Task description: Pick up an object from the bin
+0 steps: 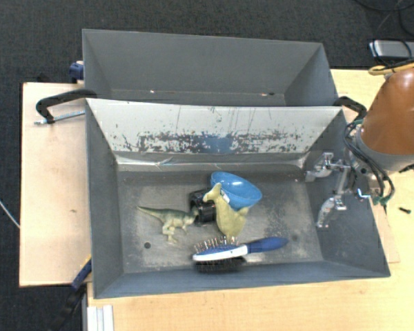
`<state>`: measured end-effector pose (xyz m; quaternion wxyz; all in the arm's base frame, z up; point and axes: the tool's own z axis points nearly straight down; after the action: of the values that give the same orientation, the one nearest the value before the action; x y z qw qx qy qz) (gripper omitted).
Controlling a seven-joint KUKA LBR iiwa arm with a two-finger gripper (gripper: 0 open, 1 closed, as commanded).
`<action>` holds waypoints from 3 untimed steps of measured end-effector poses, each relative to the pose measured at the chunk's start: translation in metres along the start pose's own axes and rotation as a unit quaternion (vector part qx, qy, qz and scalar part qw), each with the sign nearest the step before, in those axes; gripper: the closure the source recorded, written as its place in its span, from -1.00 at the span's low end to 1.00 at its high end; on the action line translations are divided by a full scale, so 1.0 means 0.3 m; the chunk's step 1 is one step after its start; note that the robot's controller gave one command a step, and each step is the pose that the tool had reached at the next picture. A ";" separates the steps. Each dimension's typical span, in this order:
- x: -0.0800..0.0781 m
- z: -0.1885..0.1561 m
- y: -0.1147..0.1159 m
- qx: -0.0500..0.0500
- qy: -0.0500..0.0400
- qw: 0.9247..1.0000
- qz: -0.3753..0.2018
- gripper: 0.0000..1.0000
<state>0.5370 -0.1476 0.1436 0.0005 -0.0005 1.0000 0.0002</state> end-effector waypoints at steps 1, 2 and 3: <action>-0.215 0.138 0.218 -0.002 -0.004 0.999 -0.036 -1.00; -0.201 0.124 0.457 -0.001 -0.001 0.977 -0.214 -1.00; -0.183 0.231 0.553 0.001 -0.003 0.997 -0.080 -1.00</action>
Offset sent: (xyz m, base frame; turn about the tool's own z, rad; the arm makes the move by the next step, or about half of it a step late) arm 0.0607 0.0594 -0.0403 -0.0647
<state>0.5919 0.0182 0.0744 0.0032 -0.0802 0.9968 -0.0006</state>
